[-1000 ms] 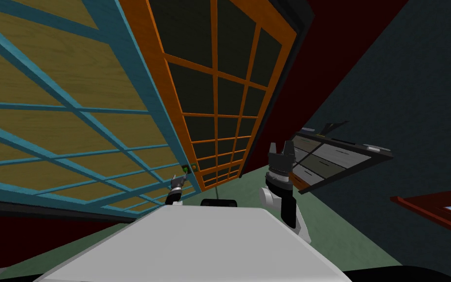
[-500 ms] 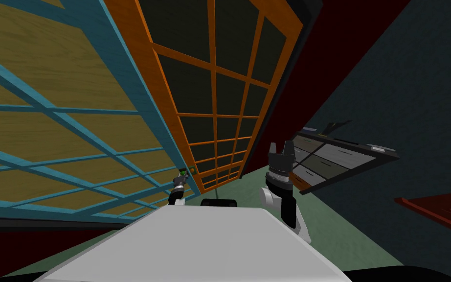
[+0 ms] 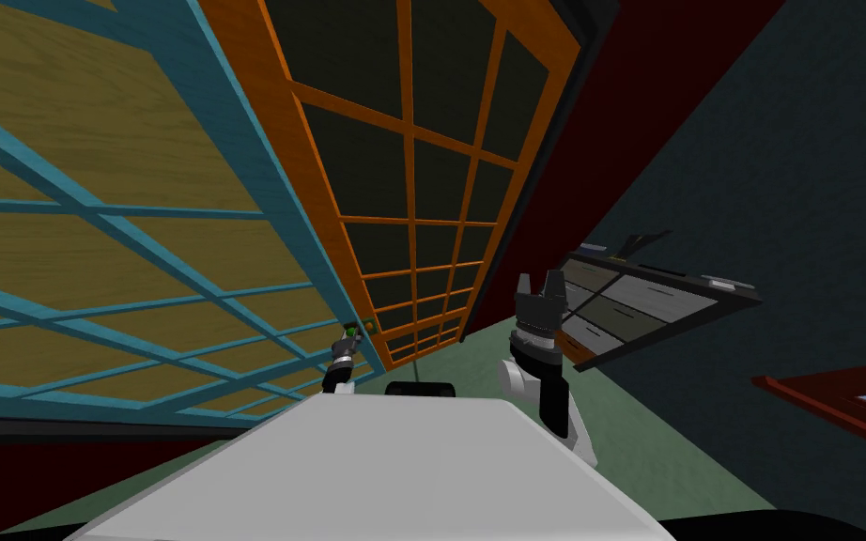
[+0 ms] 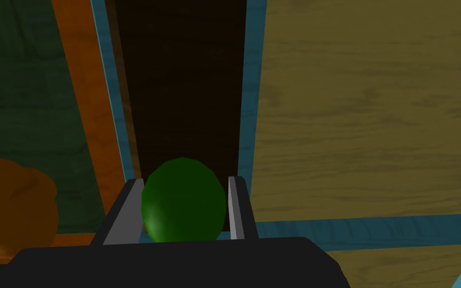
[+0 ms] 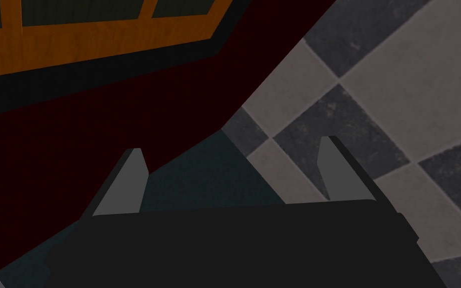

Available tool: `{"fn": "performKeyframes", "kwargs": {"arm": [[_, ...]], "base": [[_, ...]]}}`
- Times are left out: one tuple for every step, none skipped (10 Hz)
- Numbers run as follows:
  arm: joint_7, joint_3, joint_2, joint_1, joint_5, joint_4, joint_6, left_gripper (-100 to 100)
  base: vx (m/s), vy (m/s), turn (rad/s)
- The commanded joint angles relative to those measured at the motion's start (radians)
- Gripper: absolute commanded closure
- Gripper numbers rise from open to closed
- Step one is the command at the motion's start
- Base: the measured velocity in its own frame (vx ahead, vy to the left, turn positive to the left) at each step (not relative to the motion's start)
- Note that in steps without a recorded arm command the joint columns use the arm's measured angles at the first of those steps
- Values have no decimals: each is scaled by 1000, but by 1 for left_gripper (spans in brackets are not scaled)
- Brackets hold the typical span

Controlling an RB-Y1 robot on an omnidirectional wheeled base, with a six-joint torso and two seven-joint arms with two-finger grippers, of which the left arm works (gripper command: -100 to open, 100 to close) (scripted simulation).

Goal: Pull the door open

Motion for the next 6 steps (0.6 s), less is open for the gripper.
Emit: {"fn": "performKeyframes", "kwargs": {"arm": [[10, 11, 10, 18, 9, 24, -4, 100], [14, 12, 12, 25, 11, 26, -3, 100], [19, 14, 14, 32, 14, 28, -3, 100], [19, 14, 14, 32, 14, 28, -3, 100], [27, 18, 18, 46, 19, 32, -2, 100], [42, 23, 24, 66, 27, 38, 0, 100]], "base": [[-142, -46, 32], [-164, -63, 30], [-150, -58, 39], [-86, -23, 31], [-79, -19, 22], [-151, -53, 75]]}}
